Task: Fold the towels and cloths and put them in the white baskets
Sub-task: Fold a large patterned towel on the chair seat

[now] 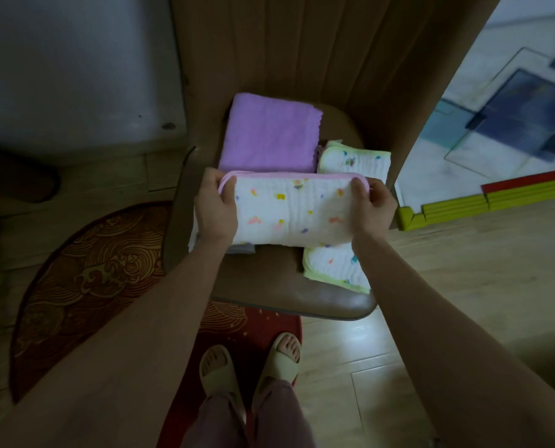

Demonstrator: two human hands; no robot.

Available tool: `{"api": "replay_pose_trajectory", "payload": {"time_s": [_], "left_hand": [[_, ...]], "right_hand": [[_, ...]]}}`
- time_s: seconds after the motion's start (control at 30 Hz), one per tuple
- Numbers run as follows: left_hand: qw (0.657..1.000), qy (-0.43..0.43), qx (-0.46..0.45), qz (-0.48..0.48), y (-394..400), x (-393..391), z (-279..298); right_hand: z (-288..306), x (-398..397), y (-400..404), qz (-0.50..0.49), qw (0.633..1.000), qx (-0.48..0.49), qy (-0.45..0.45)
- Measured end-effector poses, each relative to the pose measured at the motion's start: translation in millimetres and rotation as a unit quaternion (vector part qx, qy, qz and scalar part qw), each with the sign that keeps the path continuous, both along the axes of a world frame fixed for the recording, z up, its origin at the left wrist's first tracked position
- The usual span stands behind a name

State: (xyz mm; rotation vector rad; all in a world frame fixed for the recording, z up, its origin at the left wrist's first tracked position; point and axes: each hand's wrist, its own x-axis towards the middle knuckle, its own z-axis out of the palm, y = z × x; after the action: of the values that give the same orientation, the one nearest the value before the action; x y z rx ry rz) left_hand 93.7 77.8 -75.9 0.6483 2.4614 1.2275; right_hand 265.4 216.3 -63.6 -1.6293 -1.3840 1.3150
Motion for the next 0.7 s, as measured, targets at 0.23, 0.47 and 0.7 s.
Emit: {"api": "replay_pose_trajectory", "payload": {"time_s": [0.23,0.47,0.7], "left_hand": [[0.999,-0.016,-0.03,0.041,11,-2,-35],[0.994,0.041,-0.104,-0.008,14,-8,-35],[0.939,0.196,-0.154,-0.236,41,-26,-32]], "right_hand": [[-30,-7,11,0.081,0.987,0.005,-0.139],[-30,-8,9,0.128,0.943,0.057,-0.303],[-20,-17,27,0.173,0.92,0.023,-0.35]]}}
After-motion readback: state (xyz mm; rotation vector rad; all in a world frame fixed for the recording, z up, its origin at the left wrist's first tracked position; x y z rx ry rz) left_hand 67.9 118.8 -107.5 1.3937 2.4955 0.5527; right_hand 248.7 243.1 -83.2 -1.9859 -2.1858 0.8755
